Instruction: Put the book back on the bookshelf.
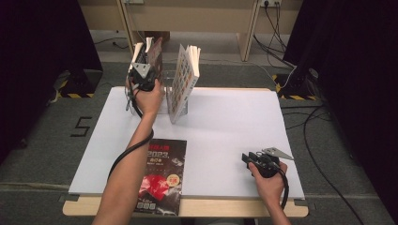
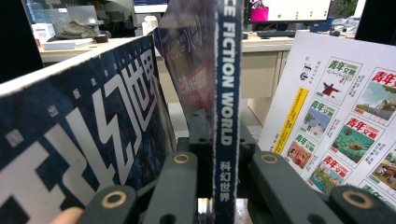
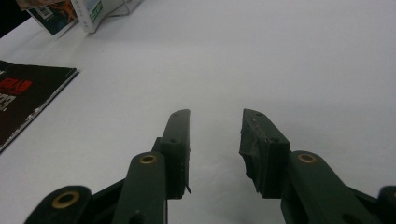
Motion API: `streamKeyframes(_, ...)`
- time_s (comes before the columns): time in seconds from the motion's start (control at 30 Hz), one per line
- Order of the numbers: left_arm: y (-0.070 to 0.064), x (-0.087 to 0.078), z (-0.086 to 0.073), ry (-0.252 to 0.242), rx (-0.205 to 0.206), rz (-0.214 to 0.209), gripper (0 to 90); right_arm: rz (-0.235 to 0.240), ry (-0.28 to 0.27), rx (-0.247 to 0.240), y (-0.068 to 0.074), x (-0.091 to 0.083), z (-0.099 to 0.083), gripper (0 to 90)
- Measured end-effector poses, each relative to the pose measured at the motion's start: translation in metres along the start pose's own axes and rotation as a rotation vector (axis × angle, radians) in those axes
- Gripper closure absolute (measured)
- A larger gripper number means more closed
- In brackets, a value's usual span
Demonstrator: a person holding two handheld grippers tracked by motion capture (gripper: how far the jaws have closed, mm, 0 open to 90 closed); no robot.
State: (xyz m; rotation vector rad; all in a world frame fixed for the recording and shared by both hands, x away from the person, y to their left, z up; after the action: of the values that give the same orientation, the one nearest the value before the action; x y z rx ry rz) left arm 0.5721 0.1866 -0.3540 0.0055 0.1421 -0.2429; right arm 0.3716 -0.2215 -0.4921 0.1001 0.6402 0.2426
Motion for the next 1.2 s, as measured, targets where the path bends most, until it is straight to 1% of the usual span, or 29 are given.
streamKeyframes(0.13,0.000,0.001,0.000,-0.004,-0.003,0.003,83.6,0.001,-0.001,-0.002,0.000,0.000,0.000,63.3)
streamKeyframes(0.27,-0.001,0.002,0.000,-0.007,0.004,0.007,83.6,0.002,0.000,-0.003,0.000,0.000,0.000,63.4)
streamKeyframes(0.43,-0.001,0.002,-0.006,-0.004,0.005,0.020,83.4,0.004,0.003,-0.008,0.000,0.000,0.000,63.5)
streamKeyframes(0.53,-0.003,0.001,-0.008,-0.004,0.013,0.025,83.3,0.006,0.004,-0.005,0.001,0.000,0.000,63.5)
streamKeyframes(0.57,-0.003,0.000,-0.008,-0.003,0.015,0.026,83.3,0.006,0.002,-0.012,0.000,0.000,0.000,63.5)
streamKeyframes(0.73,-0.004,-0.004,-0.010,0.013,0.007,0.040,82.9,0.007,-0.003,-0.021,0.001,0.000,0.000,63.4)
streamKeyframes(0.9,-0.007,-0.011,-0.018,0.034,0.028,0.049,82.7,0.009,0.001,-0.023,0.001,0.000,-0.001,63.3)
streamKeyframes(0.97,-0.006,-0.013,-0.021,0.053,0.040,0.052,82.8,0.007,0.001,-0.024,0.001,-0.001,-0.001,63.3)
streamKeyframes(1.07,-0.004,-0.018,-0.027,0.067,0.028,0.050,82.6,0.009,0.002,-0.019,0.002,-0.001,-0.001,63.3)
streamKeyframes(1.13,-0.003,-0.021,-0.029,0.078,0.035,0.051,82.5,0.010,0.005,-0.022,0.002,0.000,-0.001,63.2)
streamKeyframes(1.2,-0.001,-0.024,-0.031,0.082,0.031,0.049,82.3,0.008,0.009,-0.021,0.002,0.000,-0.001,63.3)
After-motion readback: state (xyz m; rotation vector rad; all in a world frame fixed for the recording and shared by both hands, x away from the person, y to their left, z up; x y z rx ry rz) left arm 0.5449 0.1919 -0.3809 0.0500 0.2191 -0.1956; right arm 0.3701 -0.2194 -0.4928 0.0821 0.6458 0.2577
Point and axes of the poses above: each handheld gripper's, and its own axes: x roughly forward along the jaws, z roughly out of its top, y roughly to its left, the point moved 1 cm from there along x, roughly forward along the jaws, and after that the axes turned 11 degrees about -z, right-handed, at the moved point
